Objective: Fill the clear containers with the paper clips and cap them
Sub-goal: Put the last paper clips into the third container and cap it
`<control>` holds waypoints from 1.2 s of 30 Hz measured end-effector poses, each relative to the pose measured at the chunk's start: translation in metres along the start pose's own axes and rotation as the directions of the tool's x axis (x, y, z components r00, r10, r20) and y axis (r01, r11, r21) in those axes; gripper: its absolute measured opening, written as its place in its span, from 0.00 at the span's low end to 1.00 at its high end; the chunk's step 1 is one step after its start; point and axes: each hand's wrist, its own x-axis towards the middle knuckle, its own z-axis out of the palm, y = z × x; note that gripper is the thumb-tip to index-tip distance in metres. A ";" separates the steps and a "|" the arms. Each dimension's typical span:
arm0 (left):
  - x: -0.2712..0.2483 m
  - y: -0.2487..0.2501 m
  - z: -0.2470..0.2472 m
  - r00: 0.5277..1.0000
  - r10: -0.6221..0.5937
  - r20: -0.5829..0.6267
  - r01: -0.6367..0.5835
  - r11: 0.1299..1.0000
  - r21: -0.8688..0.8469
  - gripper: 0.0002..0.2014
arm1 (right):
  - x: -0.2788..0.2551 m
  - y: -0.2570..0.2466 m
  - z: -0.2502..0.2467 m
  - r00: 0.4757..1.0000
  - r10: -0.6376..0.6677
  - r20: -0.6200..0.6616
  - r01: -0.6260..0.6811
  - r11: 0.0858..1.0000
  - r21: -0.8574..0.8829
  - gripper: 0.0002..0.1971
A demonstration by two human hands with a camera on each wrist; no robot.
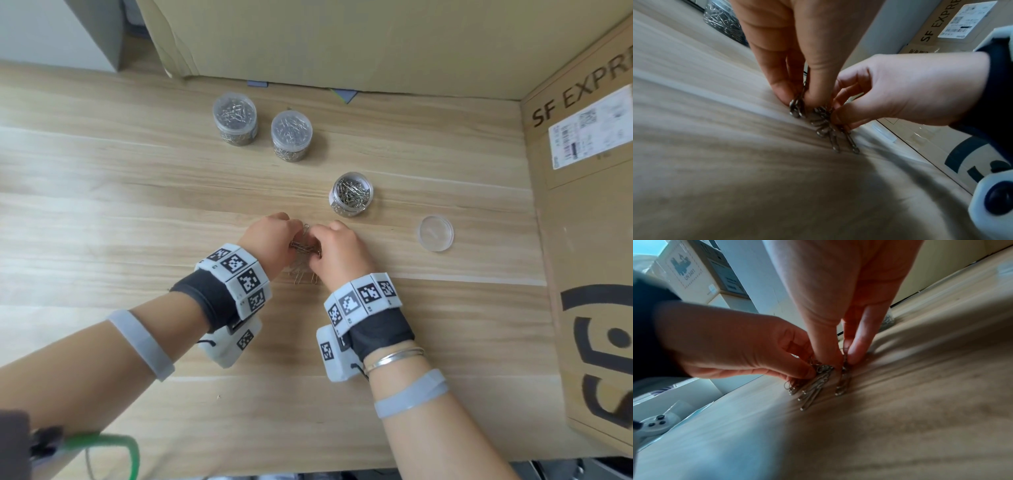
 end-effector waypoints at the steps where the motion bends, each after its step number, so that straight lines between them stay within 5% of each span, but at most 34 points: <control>1: 0.001 0.000 -0.001 1.000 -0.008 0.007 0.008 1.000 -0.009 0.10 | 0.001 0.001 0.000 1.000 0.002 -0.003 -0.002 1.000 -0.006 0.13; 7: 0.007 -0.006 -0.003 1.000 -0.018 -0.003 0.018 0.997 -0.071 0.08 | 0.002 0.008 -0.003 0.996 0.041 -0.079 -0.035 0.997 0.066 0.06; 16: 0.020 0.009 -0.029 0.997 0.036 -0.075 -0.046 0.989 -0.139 0.06 | 0.023 0.027 -0.047 0.918 0.088 -0.387 -0.035 0.989 0.142 0.06; 26: 0.056 0.046 -0.051 0.977 0.116 -0.178 -0.143 0.979 -0.148 0.06 | 0.033 0.039 -0.057 0.906 0.132 -0.403 0.022 0.935 0.355 0.10; 31: 0.068 0.059 -0.048 0.978 0.101 -0.184 -0.128 0.981 -0.145 0.07 | 0.032 0.056 -0.057 0.869 0.132 -0.478 -0.005 0.966 0.257 0.12; 36: 0.072 0.062 -0.049 0.986 0.110 -0.128 -0.131 0.977 -0.168 0.10 | 0.027 0.063 -0.061 0.892 0.147 -0.428 -0.068 0.979 0.194 0.12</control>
